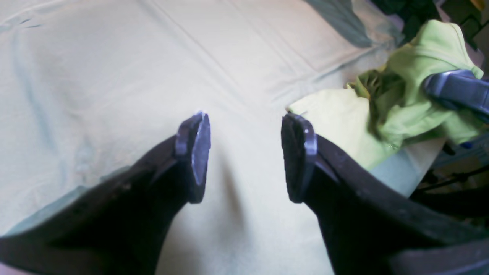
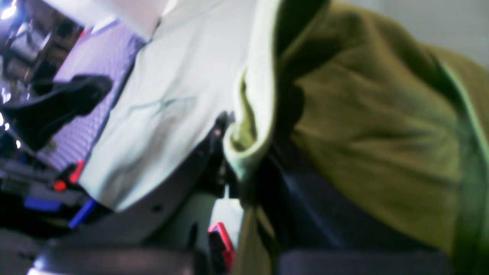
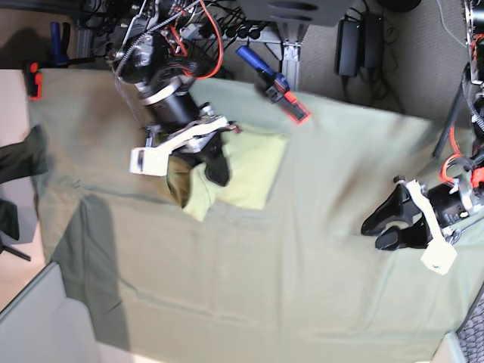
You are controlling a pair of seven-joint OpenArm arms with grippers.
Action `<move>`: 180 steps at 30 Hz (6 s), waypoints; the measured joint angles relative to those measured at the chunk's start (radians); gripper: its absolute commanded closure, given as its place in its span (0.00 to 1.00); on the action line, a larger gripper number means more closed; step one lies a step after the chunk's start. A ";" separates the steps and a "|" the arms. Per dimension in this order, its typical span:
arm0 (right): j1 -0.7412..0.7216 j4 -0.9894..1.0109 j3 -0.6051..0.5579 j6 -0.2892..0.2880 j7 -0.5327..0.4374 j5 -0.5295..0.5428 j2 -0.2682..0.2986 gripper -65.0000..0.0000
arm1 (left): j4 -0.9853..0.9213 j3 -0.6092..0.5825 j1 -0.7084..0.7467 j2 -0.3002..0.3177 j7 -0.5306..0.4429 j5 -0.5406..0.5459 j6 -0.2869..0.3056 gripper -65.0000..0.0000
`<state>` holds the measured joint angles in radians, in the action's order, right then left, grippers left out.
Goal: Fold the T-shirt properly
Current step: 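Grasp the strip end with the right gripper and fold it over, then move the left gripper to the folded bundle and grasp its edge, then hold the bundle with both grippers and press it into a square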
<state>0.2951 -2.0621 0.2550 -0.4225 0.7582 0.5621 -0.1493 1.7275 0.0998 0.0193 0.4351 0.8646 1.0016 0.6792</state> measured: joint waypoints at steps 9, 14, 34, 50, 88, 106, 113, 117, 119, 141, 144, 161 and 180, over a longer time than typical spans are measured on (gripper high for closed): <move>-0.002 0.006 -0.103 0.000 -0.033 -0.115 0.000 0.95 | 0.000 0.000 0.000 0.003 0.019 0.025 0.000 0.49; -0.002 0.040 -0.104 0.000 -0.084 -0.115 0.000 0.44 | 0.000 0.000 0.000 0.003 0.022 0.030 0.000 0.49; -0.041 0.088 -0.311 0.000 -0.103 -0.108 0.003 0.38 | 0.000 0.000 0.000 0.003 0.033 0.029 0.000 0.49; -0.292 0.087 0.083 -0.001 -0.142 -0.293 0.003 1.00 | 0.360 -0.403 0.053 0.014 -0.018 -0.274 0.014 0.94; -0.378 0.440 0.177 -0.002 -0.122 -0.177 0.169 1.00 | -0.164 -0.697 -0.134 -0.167 -0.289 -0.679 -0.019 0.96; -0.281 0.267 0.149 -0.032 0.079 0.252 0.160 1.00 | -0.163 -0.665 -0.161 -0.102 -0.288 -0.680 -0.017 0.96; -0.176 0.303 0.124 -0.036 0.069 0.194 0.165 1.00 | -0.163 -0.665 -0.164 -0.102 -0.267 -0.677 -0.017 0.96; -0.197 0.402 0.119 -0.037 0.021 0.100 0.177 1.00 | -0.161 -0.665 -0.167 -0.102 -0.267 -0.643 -0.017 0.96; -0.215 0.467 0.101 -0.038 0.001 0.101 0.198 1.00 | -0.160 -0.665 -0.170 -0.102 -0.267 -0.644 -0.017 0.96; -0.305 0.305 -0.040 -0.046 0.017 0.068 0.233 1.00 | 0.155 -0.492 -0.082 -0.103 -0.045 -0.359 0.004 0.96; -0.322 0.309 -0.021 -0.046 -0.005 -0.032 0.232 1.00 | 0.158 -0.584 -0.039 -0.102 -0.066 -0.472 0.006 0.96; -0.580 0.767 0.024 -0.046 -0.114 -0.264 0.316 1.00 | -0.056 -0.833 -0.014 -0.108 -0.339 -0.802 -0.066 0.96; -0.572 0.774 -0.082 -0.046 -0.076 -0.256 0.319 1.00 | -0.190 -0.836 -0.053 -0.047 -0.444 -0.872 -0.081 0.96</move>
<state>-0.2768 -1.2881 0.1734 -0.4683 0.6827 0.3061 0.1696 1.5375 -0.7361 -0.0338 0.3878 0.4206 0.1299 0.5983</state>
